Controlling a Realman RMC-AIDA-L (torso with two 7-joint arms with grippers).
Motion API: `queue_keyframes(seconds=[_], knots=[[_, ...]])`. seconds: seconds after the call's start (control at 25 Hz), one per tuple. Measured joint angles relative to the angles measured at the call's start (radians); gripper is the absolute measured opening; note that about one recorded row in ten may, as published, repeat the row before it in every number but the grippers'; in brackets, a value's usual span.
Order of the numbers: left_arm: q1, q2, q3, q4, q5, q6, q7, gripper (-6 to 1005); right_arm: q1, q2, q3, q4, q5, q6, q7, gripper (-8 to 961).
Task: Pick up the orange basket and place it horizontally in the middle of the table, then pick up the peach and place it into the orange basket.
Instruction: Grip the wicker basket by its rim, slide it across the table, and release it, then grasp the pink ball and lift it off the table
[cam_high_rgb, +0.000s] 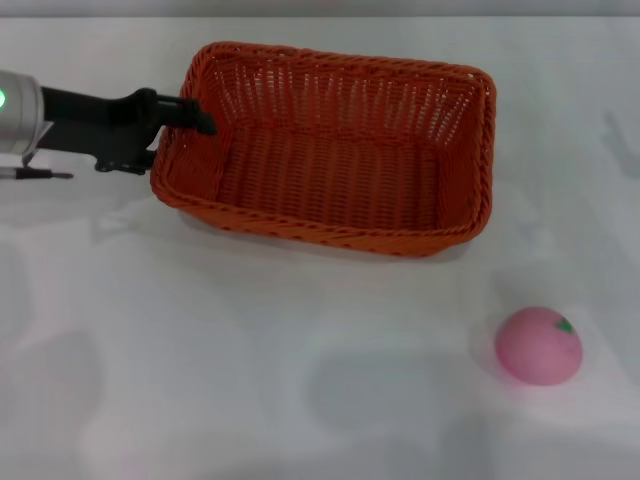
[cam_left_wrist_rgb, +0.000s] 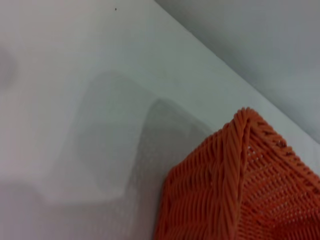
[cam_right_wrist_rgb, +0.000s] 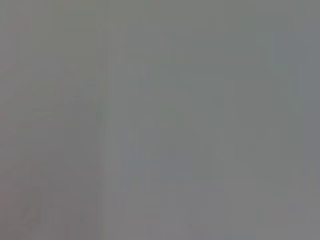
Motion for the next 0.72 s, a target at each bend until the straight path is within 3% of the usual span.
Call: queue_keyframes(seconds=[0.24,0.4,0.72], knots=[[0.058,0.016,-0.011,-0.045,-0.06,-0.027,0.157,776,-0.01,0.0,-0.017,-0.004,0.0,0.021,0.009,841],[0.162,0.022,-0.011,-0.136,-0.223,-0.042,0.36,786,-0.031,-0.004,-0.024,-0.027,0.0,0.038,0.046,841],[0.326,0.032,-0.012,-0.182,-0.467,-0.046,0.744,786,-0.124,-0.006,-0.055,-0.316,-0.011,0.052,0.399,840]])
